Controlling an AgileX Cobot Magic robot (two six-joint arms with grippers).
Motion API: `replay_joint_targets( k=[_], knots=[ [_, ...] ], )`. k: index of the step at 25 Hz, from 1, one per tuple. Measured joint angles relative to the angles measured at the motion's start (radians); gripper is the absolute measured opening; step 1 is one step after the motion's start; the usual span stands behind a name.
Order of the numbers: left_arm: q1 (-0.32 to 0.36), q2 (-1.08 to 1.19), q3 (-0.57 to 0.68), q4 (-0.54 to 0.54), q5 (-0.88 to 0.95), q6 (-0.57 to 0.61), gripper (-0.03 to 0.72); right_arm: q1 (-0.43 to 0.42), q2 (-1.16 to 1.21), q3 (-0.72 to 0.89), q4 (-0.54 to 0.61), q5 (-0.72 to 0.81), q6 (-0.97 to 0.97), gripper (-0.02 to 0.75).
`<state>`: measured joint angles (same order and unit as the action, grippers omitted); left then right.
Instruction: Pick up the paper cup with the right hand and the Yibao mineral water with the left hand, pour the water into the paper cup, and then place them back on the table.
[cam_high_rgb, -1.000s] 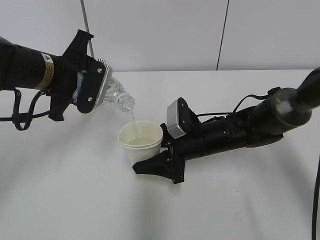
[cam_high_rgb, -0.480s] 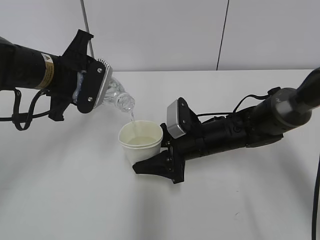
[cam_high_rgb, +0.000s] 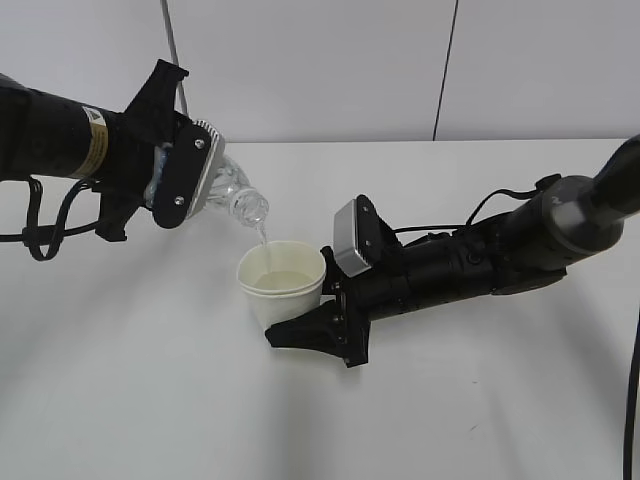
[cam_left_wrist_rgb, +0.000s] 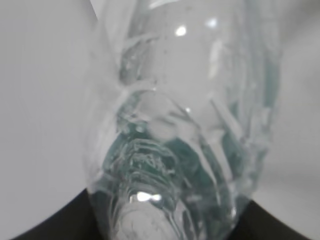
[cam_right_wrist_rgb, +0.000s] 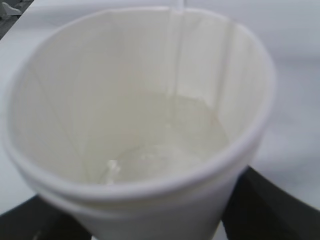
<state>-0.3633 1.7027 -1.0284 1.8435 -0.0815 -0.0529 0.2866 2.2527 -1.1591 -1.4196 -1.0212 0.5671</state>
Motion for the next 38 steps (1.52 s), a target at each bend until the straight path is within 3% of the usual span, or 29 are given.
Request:
replay_joint_targets(
  k=[38],
  knots=[
    [0.000, 0.000, 0.000, -0.023, -0.028, 0.023, 0.333, 0.000, 0.002, 0.000, 0.033, -0.004, 0.000, 0.521]
  ],
)
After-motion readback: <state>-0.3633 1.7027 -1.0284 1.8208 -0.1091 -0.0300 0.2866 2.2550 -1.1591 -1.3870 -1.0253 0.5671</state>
